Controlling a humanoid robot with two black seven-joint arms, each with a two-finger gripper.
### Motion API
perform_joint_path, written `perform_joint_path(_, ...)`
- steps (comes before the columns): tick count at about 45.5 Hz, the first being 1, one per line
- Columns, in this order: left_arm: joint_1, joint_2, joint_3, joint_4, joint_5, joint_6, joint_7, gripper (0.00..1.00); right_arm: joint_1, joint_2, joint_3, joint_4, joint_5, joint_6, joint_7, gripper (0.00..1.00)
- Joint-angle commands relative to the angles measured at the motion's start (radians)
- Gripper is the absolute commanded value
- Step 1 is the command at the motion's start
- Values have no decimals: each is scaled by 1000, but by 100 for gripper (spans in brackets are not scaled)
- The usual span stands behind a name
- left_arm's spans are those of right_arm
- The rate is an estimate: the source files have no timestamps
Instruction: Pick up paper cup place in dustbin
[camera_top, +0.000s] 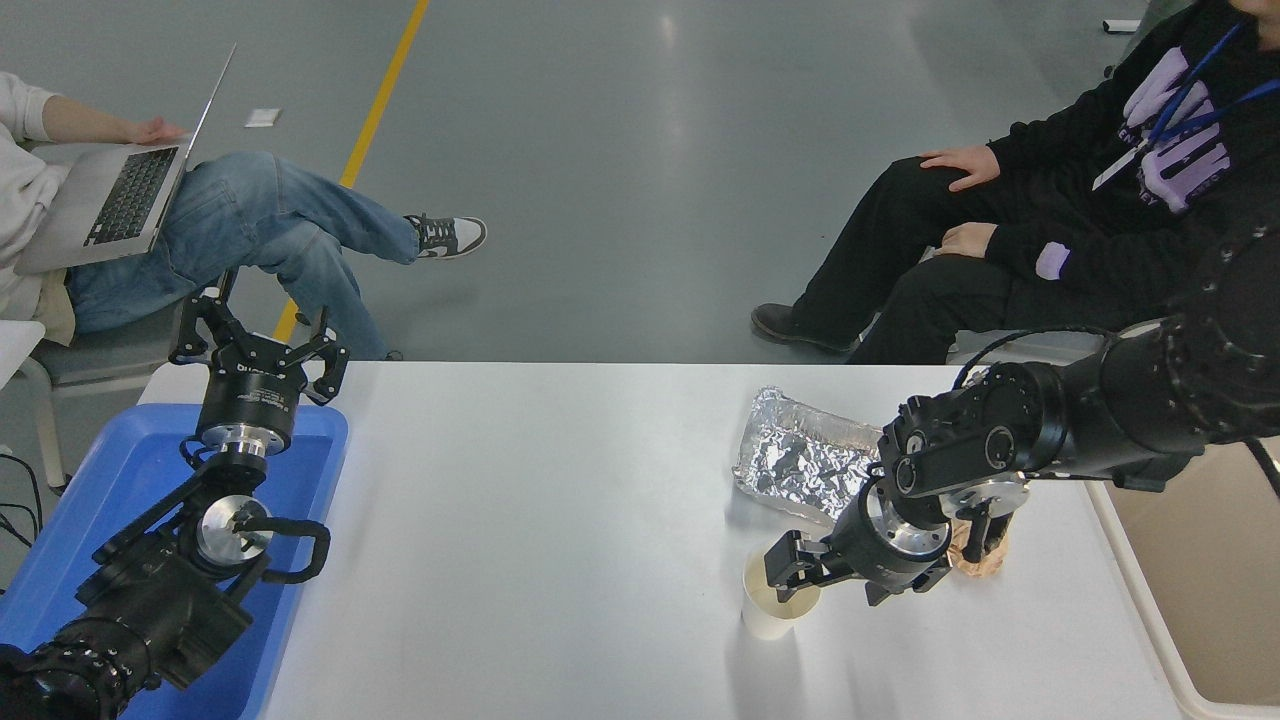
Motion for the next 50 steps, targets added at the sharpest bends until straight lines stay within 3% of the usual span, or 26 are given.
perform_joint_path(1,0,0,0,0,0,0,0,99,-20,15,-8,-5,-10,-35,-1,31)
perform_joint_path(7,0,0,0,0,0,0,0,99,-19,15,-31,-5,-7,-34,-3,0)
perform_joint_path(36,0,0,0,0,0,0,0,99,12,1,-19,5,48,-15,0,0)
perform_joint_path(50,-2,0,0,0,0,0,0,99,156,-98,-7,58,56,216,0,0)
